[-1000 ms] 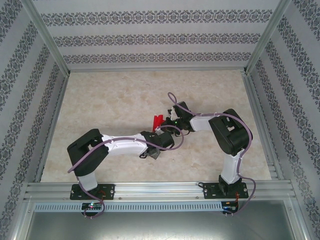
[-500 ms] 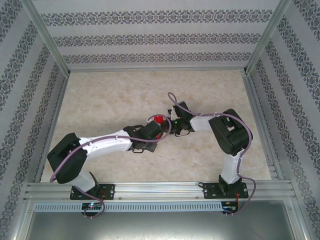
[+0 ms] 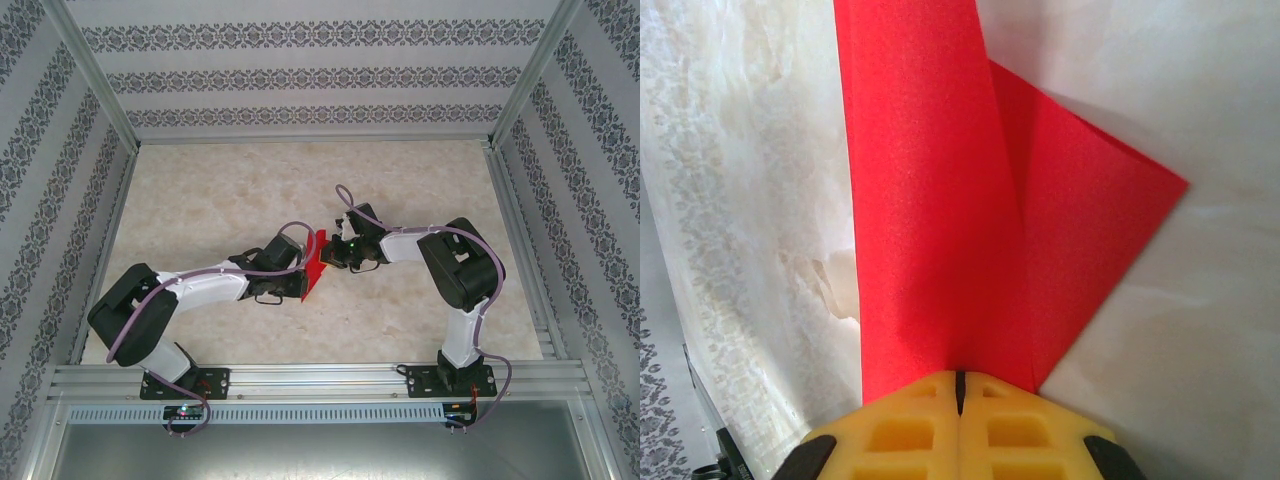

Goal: Fold a paper plane with a square sheet of paper (pick it up from the middle)

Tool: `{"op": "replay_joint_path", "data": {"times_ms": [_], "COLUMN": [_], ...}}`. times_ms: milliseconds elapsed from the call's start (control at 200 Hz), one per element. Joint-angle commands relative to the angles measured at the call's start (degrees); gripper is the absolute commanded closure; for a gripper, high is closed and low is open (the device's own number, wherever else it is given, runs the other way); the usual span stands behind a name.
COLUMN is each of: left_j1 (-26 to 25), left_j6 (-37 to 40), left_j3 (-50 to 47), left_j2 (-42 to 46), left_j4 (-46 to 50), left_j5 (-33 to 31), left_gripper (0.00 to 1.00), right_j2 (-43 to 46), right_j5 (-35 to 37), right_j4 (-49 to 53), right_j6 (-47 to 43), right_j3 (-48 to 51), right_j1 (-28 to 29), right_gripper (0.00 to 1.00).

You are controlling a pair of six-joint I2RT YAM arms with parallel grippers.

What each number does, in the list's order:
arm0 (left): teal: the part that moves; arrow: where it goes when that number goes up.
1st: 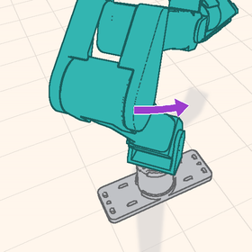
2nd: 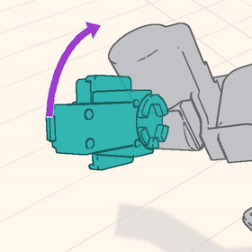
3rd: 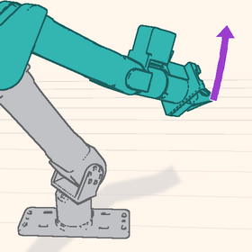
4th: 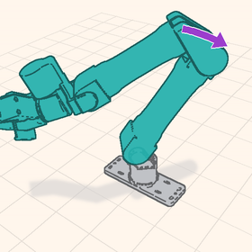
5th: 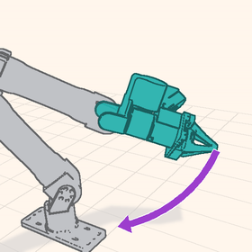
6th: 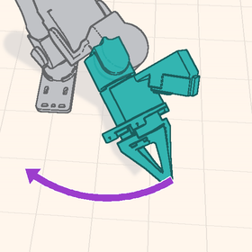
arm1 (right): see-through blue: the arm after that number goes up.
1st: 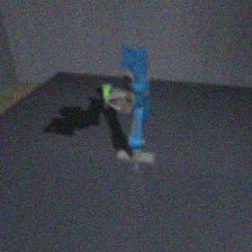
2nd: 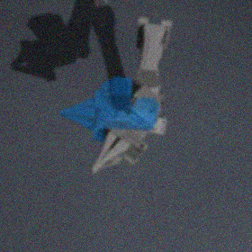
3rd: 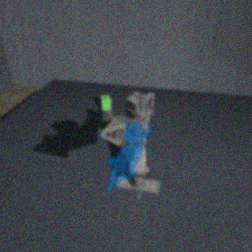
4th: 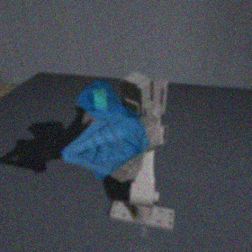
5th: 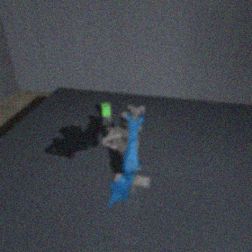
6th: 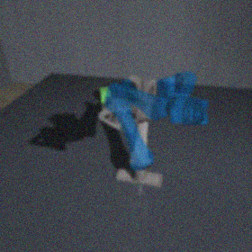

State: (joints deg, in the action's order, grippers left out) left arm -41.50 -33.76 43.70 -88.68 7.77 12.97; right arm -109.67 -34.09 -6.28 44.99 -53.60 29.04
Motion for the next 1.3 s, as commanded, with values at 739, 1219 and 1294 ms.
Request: {"op": "replay_joint_path", "data": {"times_ms": [739,1219,1294], "left_j1": [0.72,1.23,1.51], "left_j6": [-1.74,-0.70,-0.27], "left_j3": [-0.63,-6.50,-7.62], "left_j2": [-6.83,-5.50,-5.31], "left_j4": [-7.07,-7.93,-8.39], "left_j5": [6.49,6.29,6.28], "left_gripper": [0.88,0.89,0.89], "right_j2": [-2.49,1.21,2.23], "right_j5": [3.30,2.81,1.63], "right_j4": [2.96,2.72,2.16], "right_j6": [-1.15,-0.89,-0.53], "right_j3": [2.63,1.84,1.52], "right_j1": [0.10,0.07,0.27], "right_gripper": [0.97,0.94,0.92]}}
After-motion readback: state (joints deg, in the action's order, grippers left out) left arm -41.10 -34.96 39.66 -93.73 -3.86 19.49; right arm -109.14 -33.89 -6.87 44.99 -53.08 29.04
